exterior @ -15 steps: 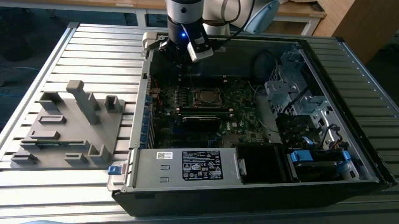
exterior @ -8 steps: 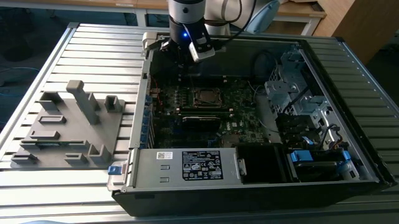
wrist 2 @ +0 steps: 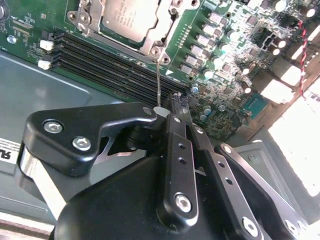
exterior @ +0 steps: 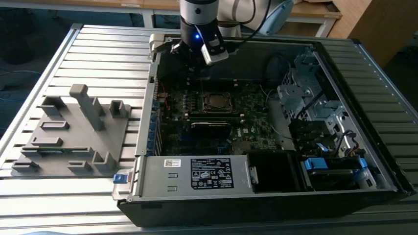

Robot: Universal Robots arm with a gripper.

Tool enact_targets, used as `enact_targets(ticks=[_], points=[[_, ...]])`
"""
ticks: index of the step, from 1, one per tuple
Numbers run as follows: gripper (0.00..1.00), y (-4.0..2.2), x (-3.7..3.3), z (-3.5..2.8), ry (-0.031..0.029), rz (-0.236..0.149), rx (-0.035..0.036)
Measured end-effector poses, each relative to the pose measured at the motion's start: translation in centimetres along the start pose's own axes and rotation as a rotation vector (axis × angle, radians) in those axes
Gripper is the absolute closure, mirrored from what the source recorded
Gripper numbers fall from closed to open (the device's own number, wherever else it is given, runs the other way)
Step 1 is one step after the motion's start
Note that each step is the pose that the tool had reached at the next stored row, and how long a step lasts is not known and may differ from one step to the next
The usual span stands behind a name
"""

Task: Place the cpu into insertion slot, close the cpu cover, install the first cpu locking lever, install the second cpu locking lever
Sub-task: 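Install the first cpu locking lever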

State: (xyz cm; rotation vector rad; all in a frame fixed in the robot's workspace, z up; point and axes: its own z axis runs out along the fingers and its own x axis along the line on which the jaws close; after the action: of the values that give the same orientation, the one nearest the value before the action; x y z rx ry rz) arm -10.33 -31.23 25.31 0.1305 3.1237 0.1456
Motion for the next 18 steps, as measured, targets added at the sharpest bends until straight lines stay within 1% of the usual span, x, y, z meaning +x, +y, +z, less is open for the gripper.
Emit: enact_targets(ticks=[16, 18], points=[[0.9, 0.17, -1.86, 0.07, 0.0001, 0.0, 0.0001], [0.9, 0.17, -1.9, 0.07, 0.0, 0.0, 0.0001]])
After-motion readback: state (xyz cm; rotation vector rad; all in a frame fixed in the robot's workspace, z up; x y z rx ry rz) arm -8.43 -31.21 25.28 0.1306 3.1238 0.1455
